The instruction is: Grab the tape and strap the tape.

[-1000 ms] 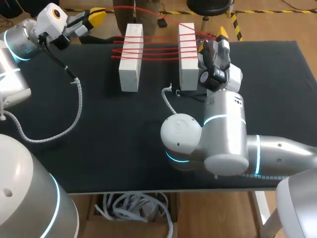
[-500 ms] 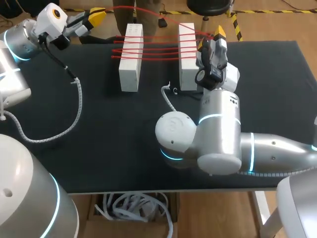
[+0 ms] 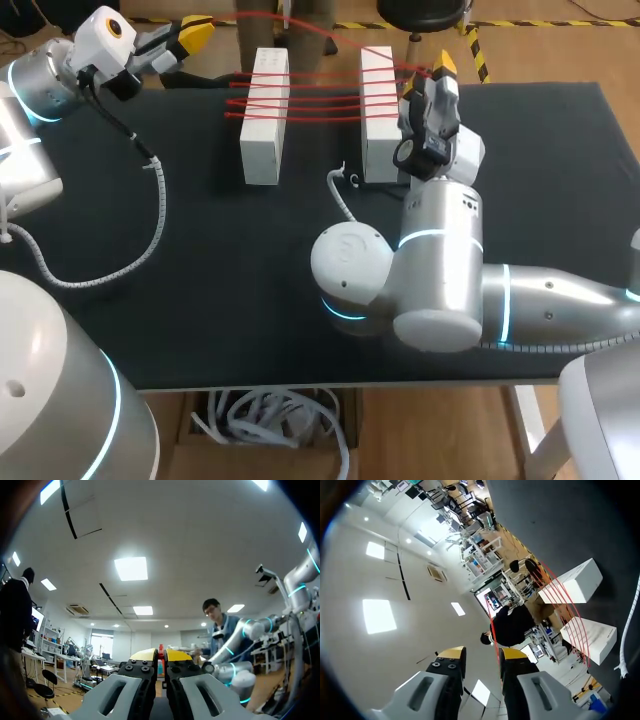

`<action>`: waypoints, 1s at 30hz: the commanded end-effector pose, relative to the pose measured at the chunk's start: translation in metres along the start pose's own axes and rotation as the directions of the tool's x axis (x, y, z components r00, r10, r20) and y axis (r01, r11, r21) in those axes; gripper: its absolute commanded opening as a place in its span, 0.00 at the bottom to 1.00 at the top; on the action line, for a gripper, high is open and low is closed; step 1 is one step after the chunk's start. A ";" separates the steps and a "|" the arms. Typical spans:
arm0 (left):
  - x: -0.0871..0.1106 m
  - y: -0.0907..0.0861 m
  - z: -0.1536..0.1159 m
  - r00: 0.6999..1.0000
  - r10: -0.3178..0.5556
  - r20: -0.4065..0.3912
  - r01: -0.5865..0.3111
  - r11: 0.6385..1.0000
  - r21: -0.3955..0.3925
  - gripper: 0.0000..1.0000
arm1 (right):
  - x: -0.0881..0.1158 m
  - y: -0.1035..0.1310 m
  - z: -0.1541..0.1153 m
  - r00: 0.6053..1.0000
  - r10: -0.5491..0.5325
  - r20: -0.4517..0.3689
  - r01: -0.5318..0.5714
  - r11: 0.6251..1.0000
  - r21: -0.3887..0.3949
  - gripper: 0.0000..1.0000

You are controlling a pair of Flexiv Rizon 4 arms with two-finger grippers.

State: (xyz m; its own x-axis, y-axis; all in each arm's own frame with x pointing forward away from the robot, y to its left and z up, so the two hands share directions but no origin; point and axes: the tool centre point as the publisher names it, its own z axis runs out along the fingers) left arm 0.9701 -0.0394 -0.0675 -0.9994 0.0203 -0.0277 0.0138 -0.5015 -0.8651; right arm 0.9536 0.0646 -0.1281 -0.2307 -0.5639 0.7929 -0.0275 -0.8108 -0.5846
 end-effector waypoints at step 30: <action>-0.001 0.000 -0.001 1.000 0.000 -0.003 0.000 1.000 0.001 0.00 | -0.006 -0.004 0.003 1.000 -0.011 0.006 0.011 1.000 -0.023 0.14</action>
State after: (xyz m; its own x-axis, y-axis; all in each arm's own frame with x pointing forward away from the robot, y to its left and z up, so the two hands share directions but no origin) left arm 0.9701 -0.0394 -0.0675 -0.9994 0.0203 -0.0277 0.0138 -0.5015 -0.8651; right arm 0.9579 0.0681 -0.1316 -0.2256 -0.5572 0.7992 -0.0462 -0.8133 -0.5800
